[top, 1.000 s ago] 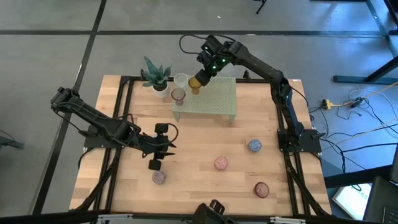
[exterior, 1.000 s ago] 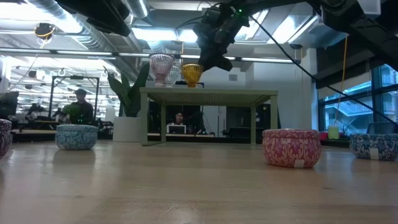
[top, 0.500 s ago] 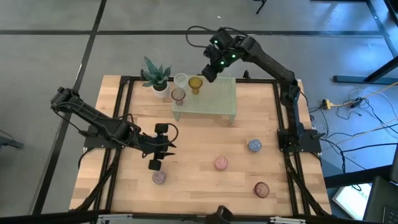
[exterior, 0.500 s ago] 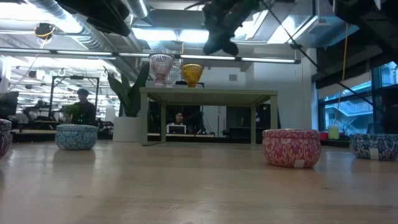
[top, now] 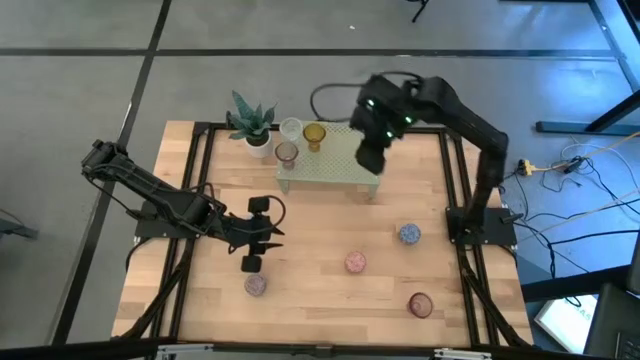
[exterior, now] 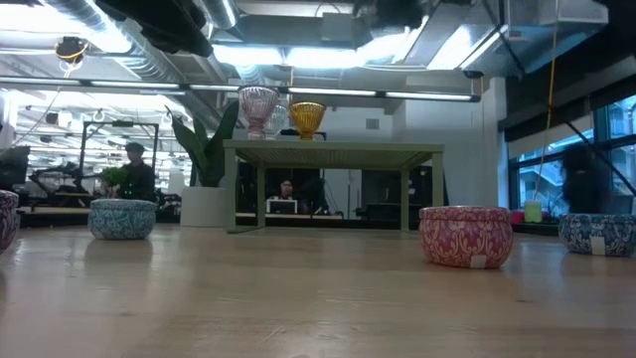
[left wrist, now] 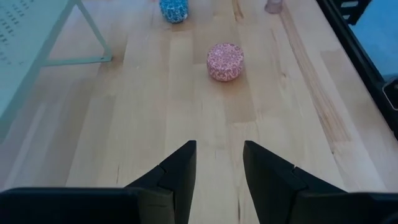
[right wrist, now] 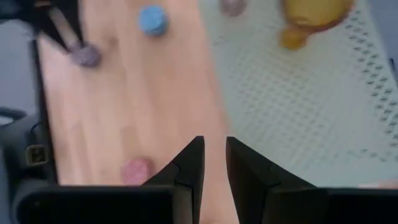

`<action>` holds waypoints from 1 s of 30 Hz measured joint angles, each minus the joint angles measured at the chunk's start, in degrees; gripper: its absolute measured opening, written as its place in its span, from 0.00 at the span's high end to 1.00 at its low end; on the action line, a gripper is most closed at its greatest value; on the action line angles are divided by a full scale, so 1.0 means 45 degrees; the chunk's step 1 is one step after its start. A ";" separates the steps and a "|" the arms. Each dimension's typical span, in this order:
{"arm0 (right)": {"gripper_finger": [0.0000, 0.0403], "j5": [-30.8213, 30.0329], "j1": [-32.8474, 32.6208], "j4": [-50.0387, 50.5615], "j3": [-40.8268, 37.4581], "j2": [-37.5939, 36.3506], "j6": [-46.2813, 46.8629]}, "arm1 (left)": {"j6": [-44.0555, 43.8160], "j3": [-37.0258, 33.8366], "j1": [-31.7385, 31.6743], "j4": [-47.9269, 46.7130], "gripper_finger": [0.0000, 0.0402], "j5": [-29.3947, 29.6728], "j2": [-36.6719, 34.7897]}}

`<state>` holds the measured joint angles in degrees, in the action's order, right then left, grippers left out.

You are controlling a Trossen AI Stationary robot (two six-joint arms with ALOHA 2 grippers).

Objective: Pick & Place candle stick holders
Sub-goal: Put the pink glass candle holder on the shelf

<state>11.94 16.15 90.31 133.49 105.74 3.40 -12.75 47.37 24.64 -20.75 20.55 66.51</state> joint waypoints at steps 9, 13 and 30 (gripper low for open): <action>0.83 -0.1305 -0.3193 -0.0133 -0.4018 -0.3127 0.2560 | -0.0366 0.0000 0.0000 -0.0007 0.68 0.0095 0.0001; 0.83 -0.1541 -0.4326 -0.0665 -0.7527 -0.4826 0.4470 | -0.0361 0.0000 0.0000 -0.0010 0.68 0.0095 -0.0002; 0.60 0.0801 -0.6955 -0.2215 -1.4302 -0.6427 0.8555 | -0.0697 0.0000 0.0000 0.0002 0.68 0.0848 -0.0001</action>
<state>15.55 -15.15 80.34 69.14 76.82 41.90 -15.88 47.37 24.64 -20.74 24.36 66.50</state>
